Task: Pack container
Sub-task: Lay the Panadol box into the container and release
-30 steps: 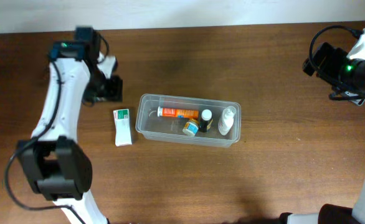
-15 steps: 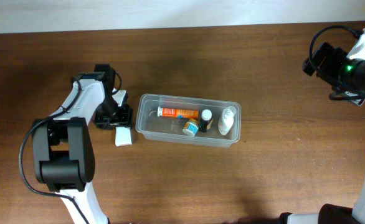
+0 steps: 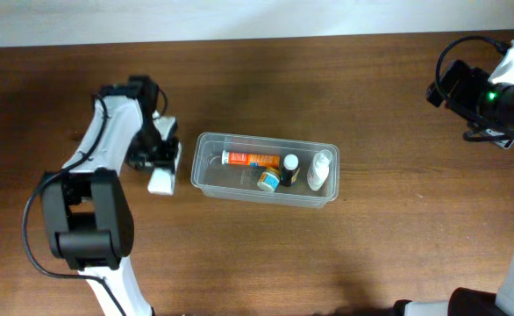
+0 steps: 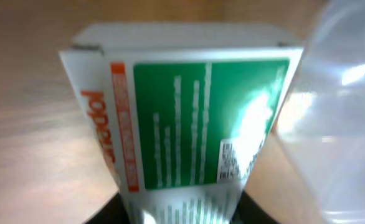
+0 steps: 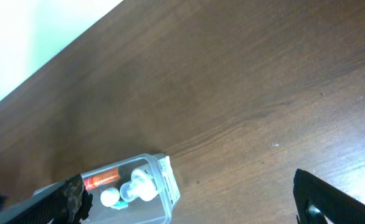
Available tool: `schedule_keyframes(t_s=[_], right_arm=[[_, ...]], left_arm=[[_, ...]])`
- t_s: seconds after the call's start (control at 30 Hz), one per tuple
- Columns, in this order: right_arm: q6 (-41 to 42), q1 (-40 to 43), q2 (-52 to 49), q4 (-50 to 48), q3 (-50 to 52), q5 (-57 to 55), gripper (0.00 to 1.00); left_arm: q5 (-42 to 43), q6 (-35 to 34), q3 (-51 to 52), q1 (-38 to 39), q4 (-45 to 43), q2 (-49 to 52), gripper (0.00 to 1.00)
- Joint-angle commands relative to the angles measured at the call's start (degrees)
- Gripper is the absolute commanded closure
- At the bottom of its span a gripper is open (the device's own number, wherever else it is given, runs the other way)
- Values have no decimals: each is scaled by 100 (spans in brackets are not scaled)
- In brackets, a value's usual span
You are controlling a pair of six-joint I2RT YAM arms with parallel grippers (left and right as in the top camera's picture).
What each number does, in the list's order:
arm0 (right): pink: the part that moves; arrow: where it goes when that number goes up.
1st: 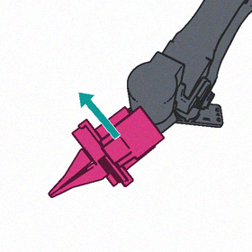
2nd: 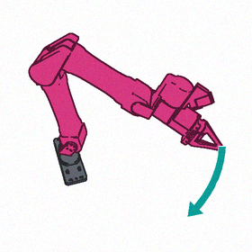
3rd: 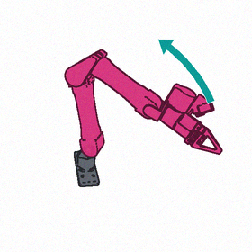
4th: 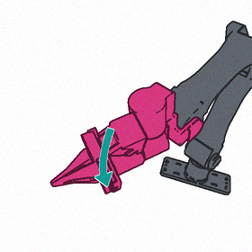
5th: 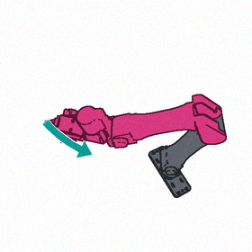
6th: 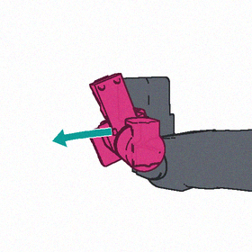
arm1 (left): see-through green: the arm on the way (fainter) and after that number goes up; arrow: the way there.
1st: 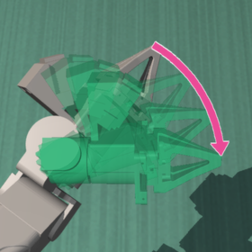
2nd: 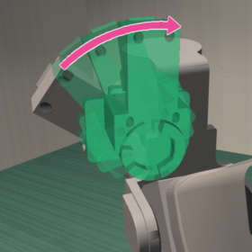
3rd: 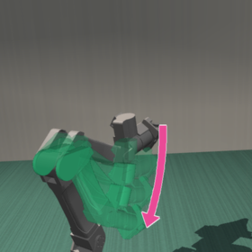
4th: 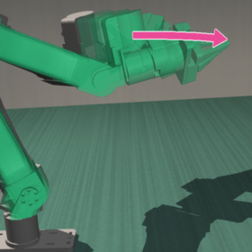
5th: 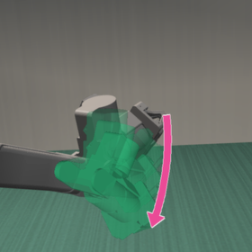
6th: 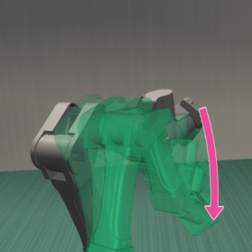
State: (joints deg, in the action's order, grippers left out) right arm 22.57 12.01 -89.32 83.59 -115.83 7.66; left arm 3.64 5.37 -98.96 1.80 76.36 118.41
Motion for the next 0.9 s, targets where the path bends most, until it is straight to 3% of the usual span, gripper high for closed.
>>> schedule_keyframes(t_s=[0.0, 0.17, 0.3, 0.53, 0.73, 0.87], right_arm=[[39, 39, -20, -17, -31, 33, 2], [39, 39, -20, -17, -31, 33, 2], [39, 39, -20, -17, -31, 31, 2], [37, 39, -20, -15, -31, 33, 2], [37, 39, -20, -15, -31, 33, 2], [37, 39, -20, -17, -31, 33, 2]], left_arm=[[-262, 205, -1281, 28, 527, -111, 66], [-114, 555, -2905, 280, 1185, -114, 65], [310, 1370, -3185, 752, 1150, -111, 65], [1097, 3847, -2546, 1733, 1381, -90, 63], [1040, 5084, -1696, 2166, 1213, -87, 56], [337, 5224, -973, 2245, 610, -87, 54]])
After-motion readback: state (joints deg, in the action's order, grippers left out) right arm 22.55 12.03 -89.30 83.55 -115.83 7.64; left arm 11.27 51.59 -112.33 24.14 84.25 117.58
